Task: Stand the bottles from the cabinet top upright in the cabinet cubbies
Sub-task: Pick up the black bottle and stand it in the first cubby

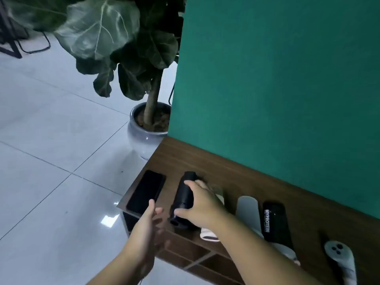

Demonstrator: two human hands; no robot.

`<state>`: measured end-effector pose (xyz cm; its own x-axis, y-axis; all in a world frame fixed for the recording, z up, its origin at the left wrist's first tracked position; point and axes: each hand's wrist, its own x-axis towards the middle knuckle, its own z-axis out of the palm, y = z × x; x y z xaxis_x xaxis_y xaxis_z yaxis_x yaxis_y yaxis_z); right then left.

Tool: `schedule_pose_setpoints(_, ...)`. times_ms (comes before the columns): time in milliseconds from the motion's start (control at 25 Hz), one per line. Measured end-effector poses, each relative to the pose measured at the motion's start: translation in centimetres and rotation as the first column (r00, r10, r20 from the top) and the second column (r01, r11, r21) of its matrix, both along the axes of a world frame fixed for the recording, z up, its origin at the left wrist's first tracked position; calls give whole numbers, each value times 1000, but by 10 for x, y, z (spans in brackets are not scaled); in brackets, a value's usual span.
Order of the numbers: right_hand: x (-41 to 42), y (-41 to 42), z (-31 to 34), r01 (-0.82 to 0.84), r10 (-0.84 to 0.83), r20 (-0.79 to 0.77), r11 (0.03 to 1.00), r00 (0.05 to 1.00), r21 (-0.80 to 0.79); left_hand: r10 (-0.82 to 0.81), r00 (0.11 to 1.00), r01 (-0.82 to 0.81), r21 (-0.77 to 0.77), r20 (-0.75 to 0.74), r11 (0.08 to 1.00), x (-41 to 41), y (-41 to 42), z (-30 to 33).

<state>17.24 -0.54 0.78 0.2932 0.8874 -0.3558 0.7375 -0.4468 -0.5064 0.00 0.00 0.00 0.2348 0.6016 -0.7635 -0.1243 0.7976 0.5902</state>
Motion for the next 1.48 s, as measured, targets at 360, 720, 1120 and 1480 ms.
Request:
schedule_pose_setpoints(360,27,62,-63,6,-2,231,1000,973,-17,-20,977,8,55,212,998,28,-11,-58)
schedule_pose_setpoints(720,-7,46,-58,-168,141,265,983,954,80,96,943,-149,145,318,978,10,-32,-96)
schedule_pose_setpoints(1120,-24,-32,-22,-531,521,206,847,828,-9,190,955,-277,453,228,847,-32,-58,-69)
schedule_pose_setpoints(1480,-99,-136,-118,-176,256,-98,850,962,496,246,955,-295,487,164,822,-82,-130,-99)
